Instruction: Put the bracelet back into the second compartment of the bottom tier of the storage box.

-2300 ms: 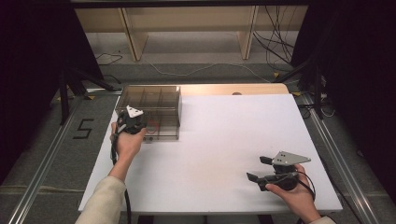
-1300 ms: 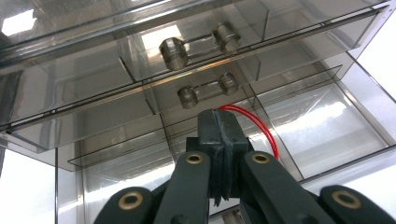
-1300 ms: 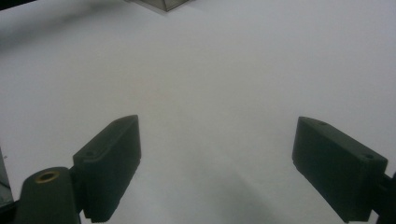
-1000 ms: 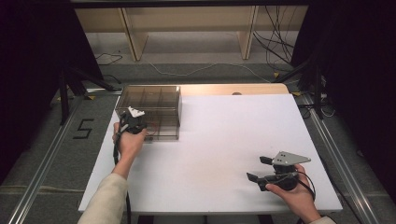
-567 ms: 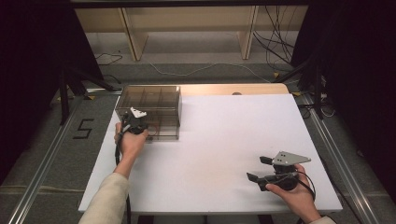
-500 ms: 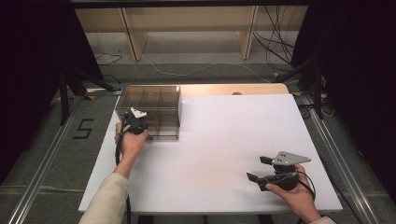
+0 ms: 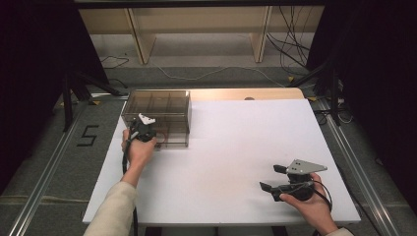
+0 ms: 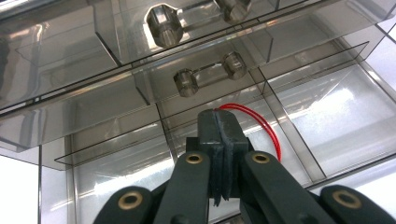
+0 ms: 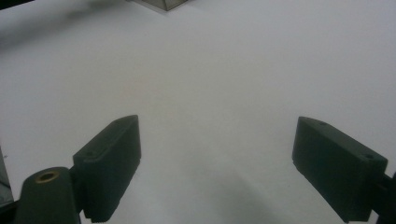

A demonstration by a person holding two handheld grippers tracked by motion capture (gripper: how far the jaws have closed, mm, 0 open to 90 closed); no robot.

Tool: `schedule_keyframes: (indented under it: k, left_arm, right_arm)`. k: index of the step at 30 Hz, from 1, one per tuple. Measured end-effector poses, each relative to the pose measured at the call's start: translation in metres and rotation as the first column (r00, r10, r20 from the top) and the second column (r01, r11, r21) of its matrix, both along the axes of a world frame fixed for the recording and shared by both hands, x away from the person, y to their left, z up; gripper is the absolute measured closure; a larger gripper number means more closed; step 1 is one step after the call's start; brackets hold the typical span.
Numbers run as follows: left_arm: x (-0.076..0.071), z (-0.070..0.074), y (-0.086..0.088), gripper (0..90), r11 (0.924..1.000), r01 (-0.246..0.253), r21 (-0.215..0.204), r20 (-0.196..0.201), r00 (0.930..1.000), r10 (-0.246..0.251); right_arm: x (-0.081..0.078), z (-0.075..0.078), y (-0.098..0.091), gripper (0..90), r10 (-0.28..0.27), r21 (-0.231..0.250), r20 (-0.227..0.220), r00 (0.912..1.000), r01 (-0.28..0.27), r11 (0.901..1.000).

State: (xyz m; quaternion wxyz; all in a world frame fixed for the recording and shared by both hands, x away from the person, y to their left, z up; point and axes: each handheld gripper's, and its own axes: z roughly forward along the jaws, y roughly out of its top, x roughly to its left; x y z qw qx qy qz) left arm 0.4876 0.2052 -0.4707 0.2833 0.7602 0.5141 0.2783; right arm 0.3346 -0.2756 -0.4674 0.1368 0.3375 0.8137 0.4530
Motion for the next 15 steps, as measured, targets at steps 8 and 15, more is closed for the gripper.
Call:
schedule_keyframes:
  k: [8, 15]
  left_arm:
    - [0.0008, -0.0015, -0.0013, 87.8, 0.9999, 0.007, 0.015, -0.004, 1.0, -0.007]
    - [-0.0023, 0.0039, -0.0028, 81.6, 1.0, 0.0, 0.01, 0.015, 0.9999, -0.001]
  right_arm:
    - [0.0001, -0.0002, 0.0, 16.3, -0.001, 0.003, 0.002, 1.0, 0.001, 1.0]
    - [-0.0002, 0.0, 0.0001, 16.3, -0.004, 0.011, 0.001, 1.0, 0.004, 0.9999]
